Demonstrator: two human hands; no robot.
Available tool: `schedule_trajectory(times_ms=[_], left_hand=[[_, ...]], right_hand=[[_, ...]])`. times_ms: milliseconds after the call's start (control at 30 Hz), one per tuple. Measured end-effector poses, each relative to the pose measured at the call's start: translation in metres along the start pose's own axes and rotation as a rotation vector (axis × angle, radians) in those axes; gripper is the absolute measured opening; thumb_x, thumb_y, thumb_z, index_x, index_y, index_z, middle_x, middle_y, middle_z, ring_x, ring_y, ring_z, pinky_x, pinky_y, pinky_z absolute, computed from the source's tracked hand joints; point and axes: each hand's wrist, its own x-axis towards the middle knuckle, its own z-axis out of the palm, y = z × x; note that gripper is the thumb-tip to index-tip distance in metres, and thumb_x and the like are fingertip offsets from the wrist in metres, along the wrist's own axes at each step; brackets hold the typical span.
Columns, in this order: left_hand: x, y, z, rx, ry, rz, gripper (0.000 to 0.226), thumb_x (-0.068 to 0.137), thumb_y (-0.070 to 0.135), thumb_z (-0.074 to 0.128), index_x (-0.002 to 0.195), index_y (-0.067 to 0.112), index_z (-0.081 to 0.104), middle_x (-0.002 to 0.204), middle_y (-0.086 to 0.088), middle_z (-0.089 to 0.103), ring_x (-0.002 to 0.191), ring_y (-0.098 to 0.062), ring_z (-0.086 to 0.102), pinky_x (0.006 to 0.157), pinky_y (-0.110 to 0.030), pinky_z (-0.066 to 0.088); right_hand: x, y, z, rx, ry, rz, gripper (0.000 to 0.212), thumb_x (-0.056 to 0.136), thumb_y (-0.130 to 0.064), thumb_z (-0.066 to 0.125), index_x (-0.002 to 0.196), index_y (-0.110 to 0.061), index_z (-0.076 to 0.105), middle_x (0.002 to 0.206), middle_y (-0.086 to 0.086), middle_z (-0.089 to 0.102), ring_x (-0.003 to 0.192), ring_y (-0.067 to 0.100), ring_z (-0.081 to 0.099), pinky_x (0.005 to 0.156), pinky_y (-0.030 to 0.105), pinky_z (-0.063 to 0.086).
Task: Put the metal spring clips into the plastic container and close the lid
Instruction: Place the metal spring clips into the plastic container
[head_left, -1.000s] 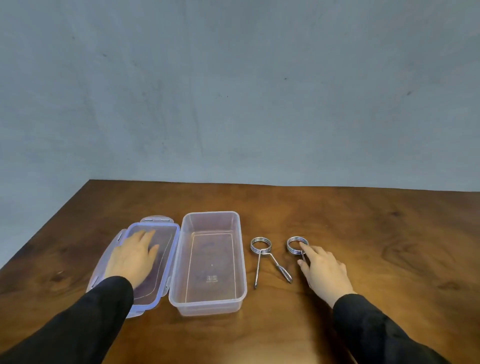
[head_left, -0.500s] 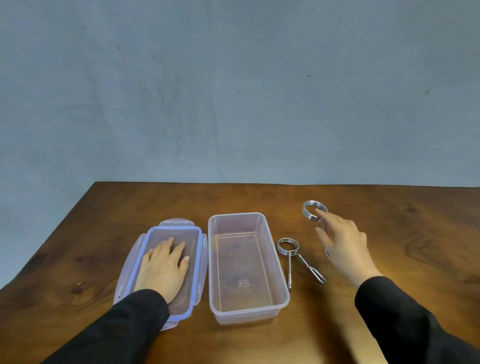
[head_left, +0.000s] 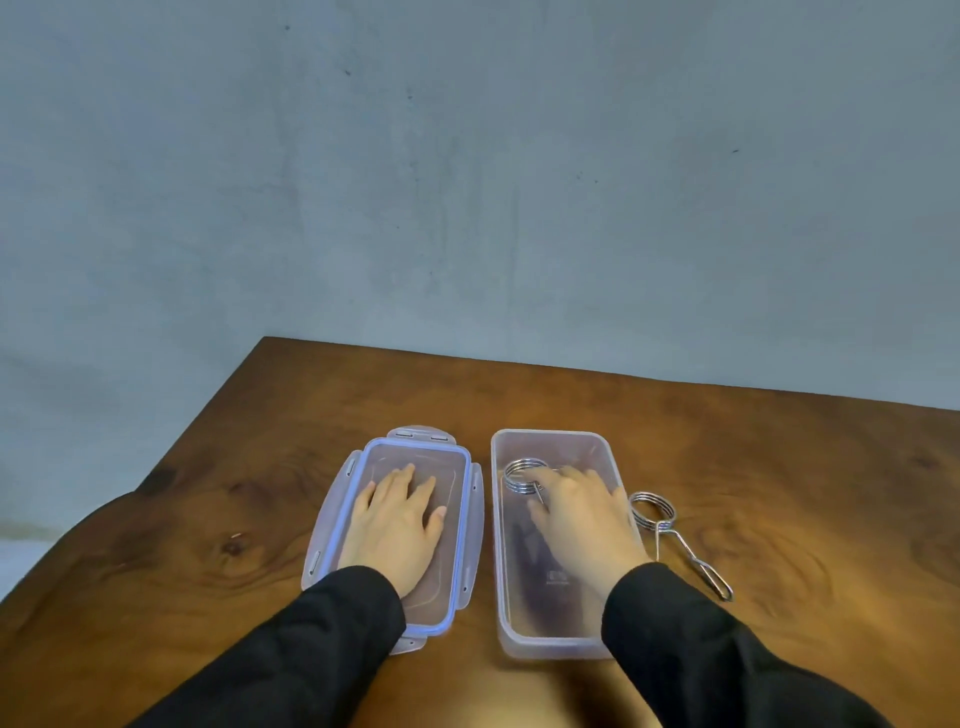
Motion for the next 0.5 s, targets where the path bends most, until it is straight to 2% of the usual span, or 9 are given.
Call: schedule_trajectory(times_ms=[200,433,500], left_hand=[[0.000,-0.003,0.001,-0.001,-0.006,0.002,0.055,0.107,0.051,0.031,0.159,0.033,0.033,0.170,0.003,0.028,0.157,-0.020,0.025,0.129,-0.041,0.011],[0.001,-0.003,0.004,0.014,-0.002,-0.003,0.055,0.106,0.052,0.031,0.158,0.034,0.032,0.170,0.004,0.028,0.156,-0.020,0.026,0.129,-0.039,0.011],[0.001,-0.005,0.004,0.020,-0.003,-0.001,0.055,0.106,0.053,0.030,0.158,0.034,0.032,0.170,0.004,0.028,0.156,-0.020,0.026,0.129,-0.039,0.012]], right_hand=[[0.006,0.006,0.028,-0.022,-0.062,-0.020,0.042,0.100,-0.035,0.055,0.141,-0.042,0.047,0.147,-0.010,0.053,0.138,0.023,0.041,0.115,0.052,0.027],[0.004,0.006,0.030,-0.057,-0.122,-0.051,0.051,0.098,-0.037,0.060,0.146,-0.036,0.043,0.147,-0.002,0.052,0.136,0.027,0.044,0.114,0.047,0.034],[0.001,0.007,0.014,0.037,-0.062,-0.086,0.052,0.098,-0.037,0.059,0.147,-0.033,0.043,0.148,-0.002,0.052,0.135,0.025,0.047,0.113,0.041,0.039]])
